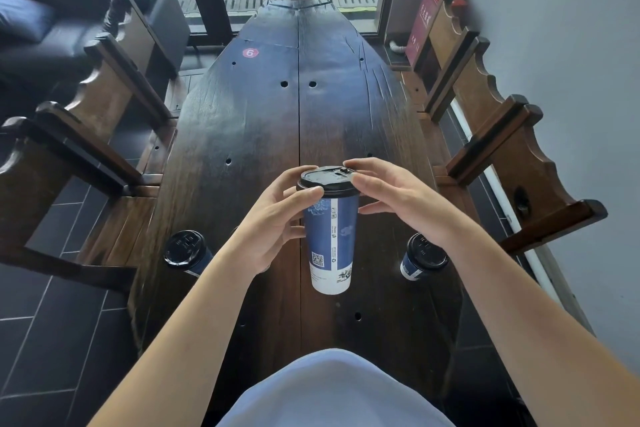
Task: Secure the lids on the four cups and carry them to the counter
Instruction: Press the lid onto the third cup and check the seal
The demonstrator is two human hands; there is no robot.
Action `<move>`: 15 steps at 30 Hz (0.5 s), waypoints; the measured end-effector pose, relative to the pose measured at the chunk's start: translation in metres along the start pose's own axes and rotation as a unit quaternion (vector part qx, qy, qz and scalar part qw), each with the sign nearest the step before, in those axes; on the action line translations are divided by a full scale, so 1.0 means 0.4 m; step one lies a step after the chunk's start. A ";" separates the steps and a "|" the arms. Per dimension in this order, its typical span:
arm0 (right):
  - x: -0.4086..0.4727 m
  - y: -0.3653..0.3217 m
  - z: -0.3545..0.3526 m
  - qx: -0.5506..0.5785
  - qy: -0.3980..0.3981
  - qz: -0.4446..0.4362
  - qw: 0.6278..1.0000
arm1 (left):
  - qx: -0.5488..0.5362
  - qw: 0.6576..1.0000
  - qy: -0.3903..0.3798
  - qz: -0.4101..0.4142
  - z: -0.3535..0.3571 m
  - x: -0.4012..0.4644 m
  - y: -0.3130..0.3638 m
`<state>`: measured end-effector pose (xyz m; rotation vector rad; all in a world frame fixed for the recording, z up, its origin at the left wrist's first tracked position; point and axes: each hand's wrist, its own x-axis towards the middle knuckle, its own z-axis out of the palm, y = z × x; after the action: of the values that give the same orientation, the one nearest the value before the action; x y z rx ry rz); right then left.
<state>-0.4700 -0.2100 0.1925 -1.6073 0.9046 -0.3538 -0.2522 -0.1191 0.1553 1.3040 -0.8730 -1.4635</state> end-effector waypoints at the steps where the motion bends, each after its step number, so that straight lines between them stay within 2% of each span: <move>1: 0.003 -0.005 -0.001 -0.008 0.000 0.001 1.000 | 0.002 1.000 -0.002 0.001 -0.001 -0.001 0.000; 11: 0.020 0.025 0.031 0.017 0.007 0.026 0.999 | 0.006 1.000 0.001 -0.019 -0.006 0.002 -0.024; 15: 0.023 0.058 0.036 -0.022 0.009 0.040 0.999 | 0.038 0.998 0.000 -0.040 -0.014 0.016 -0.051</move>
<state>-0.4629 -0.2066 0.1647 -1.6060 0.9935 -0.2950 -0.2505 -0.1191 0.1335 1.4089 -0.8931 -1.5055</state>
